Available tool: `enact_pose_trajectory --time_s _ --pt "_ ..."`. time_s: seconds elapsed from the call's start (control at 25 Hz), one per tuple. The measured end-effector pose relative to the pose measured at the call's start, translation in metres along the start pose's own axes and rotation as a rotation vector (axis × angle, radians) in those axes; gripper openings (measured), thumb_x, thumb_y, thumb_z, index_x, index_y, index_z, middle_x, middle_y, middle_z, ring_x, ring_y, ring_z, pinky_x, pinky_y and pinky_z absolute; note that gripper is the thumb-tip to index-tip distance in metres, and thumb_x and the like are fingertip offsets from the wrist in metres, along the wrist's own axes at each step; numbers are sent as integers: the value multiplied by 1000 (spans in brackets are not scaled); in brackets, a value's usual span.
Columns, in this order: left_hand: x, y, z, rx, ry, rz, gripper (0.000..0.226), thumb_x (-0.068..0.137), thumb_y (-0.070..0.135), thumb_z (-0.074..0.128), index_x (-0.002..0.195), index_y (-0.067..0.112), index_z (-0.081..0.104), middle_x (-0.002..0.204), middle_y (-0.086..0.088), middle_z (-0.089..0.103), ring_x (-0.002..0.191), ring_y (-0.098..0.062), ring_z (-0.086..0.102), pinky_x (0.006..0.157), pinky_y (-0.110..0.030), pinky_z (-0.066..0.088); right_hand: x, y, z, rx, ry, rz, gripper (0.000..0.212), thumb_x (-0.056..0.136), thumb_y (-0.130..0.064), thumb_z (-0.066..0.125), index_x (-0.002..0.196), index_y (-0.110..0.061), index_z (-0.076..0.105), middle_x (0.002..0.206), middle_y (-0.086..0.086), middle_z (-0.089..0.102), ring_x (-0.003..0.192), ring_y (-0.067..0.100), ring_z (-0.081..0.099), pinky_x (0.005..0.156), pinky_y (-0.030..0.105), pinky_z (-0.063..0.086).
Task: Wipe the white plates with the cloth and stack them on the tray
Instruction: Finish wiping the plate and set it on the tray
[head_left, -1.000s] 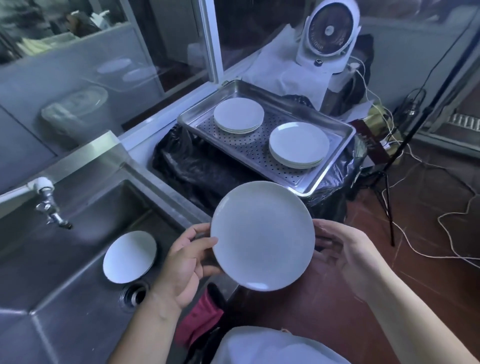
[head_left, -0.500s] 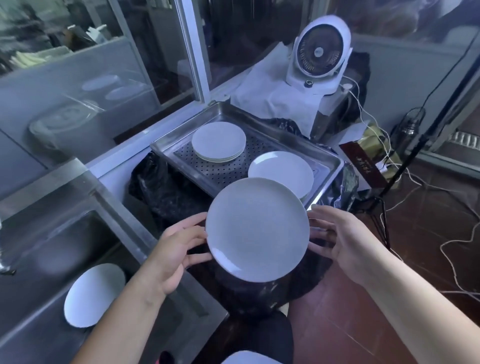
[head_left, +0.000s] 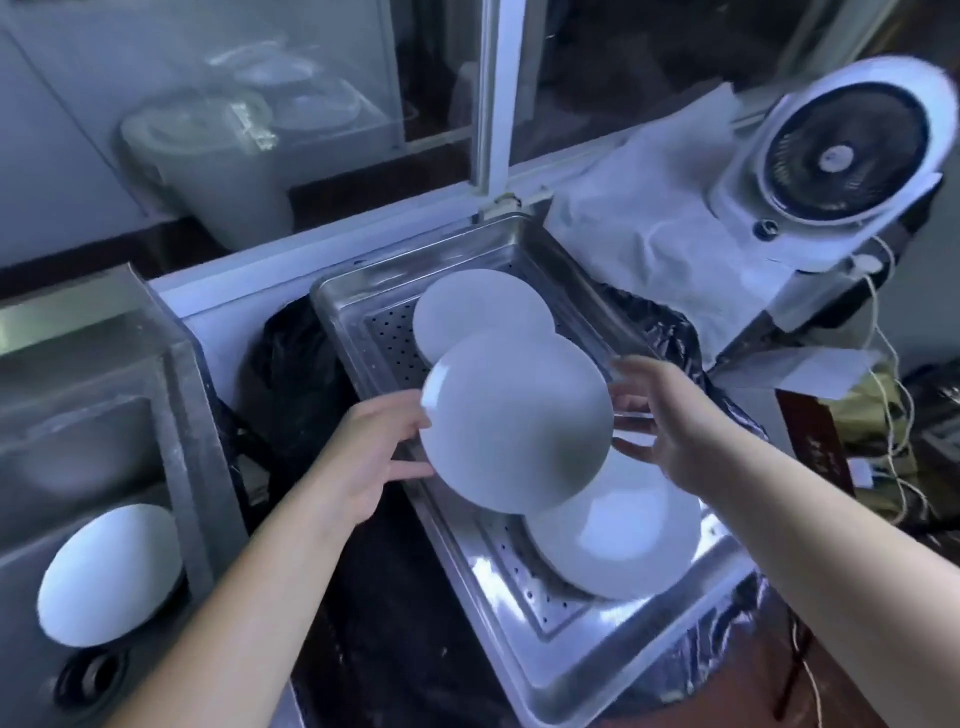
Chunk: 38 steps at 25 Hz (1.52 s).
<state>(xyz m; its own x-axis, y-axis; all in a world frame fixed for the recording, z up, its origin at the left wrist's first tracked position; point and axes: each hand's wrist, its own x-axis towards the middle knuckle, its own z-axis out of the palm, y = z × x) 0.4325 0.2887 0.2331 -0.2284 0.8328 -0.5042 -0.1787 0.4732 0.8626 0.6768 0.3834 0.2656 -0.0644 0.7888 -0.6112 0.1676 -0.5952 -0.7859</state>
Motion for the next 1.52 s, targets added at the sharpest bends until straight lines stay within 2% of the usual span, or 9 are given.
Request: enact_pose_trajectory --time_s 0.16,0.4,0.56,0.72,0.84,0.96,1.24,1.4,1.52 --pt "52 33 5 -1 98 -66 21 92 3 56 104 4 74 113 0 72 108 -14 62 90 -49 59 59 -40 15 4 -20 70 33 91 -42 58 90 -9 60 85 8 62 83 24 58 84 38 45" --pt "106 62 16 -45 188 -160 16 88 1 55 96 13 62 99 -3 63 93 -18 60 102 -35 49 128 -68 32 -39 -118 41 38 93 -41 56 91 -3 58 84 10 62 83 25 57 80 37 45" --pt "122 66 34 -80 289 -189 20 85 3 56 103 9 61 98 -5 61 90 -19 59 106 -36 49 165 -76 31 -78 -205 28 39 92 -41 55 104 -4 60 86 8 60 85 24 56 76 33 46" --pt "123 70 54 -106 432 -197 10 85 5 55 92 10 60 93 -5 61 86 -20 59 100 -33 50 189 -78 28 -132 -340 41 33 89 -39 56 98 -7 63 88 7 63 86 24 57 89 36 49" --pt "128 69 64 -122 507 -179 9 84 6 54 88 9 61 92 -5 62 84 -20 59 100 -35 50 206 -77 25 -158 -404 14 33 87 -37 57 105 -10 64 91 7 63 84 24 57 78 34 47" --pt "134 63 68 -143 538 -170 11 83 3 53 84 12 60 93 -3 63 86 -20 60 104 -37 49 218 -76 23 -173 -437 -7 39 86 -33 56 117 -12 63 98 8 60 82 24 56 72 34 47" --pt "133 50 66 -200 540 -105 16 85 0 53 83 14 60 94 1 66 93 -17 62 110 -38 46 231 -62 21 -83 -377 -23 27 84 -25 59 106 -12 67 94 7 61 79 25 56 72 34 49" --pt "119 43 63 -109 417 -82 37 78 5 58 113 17 65 121 6 64 116 -13 56 117 -36 34 216 -58 16 -40 -304 -89 18 84 -20 58 99 -12 65 84 5 55 75 25 50 70 33 44" --pt "96 32 63 2 392 -50 82 88 7 58 160 29 25 165 1 27 151 -23 25 120 -42 22 172 -47 11 -205 -279 -272 34 90 -19 60 124 -19 64 100 -5 60 92 17 55 82 31 43"
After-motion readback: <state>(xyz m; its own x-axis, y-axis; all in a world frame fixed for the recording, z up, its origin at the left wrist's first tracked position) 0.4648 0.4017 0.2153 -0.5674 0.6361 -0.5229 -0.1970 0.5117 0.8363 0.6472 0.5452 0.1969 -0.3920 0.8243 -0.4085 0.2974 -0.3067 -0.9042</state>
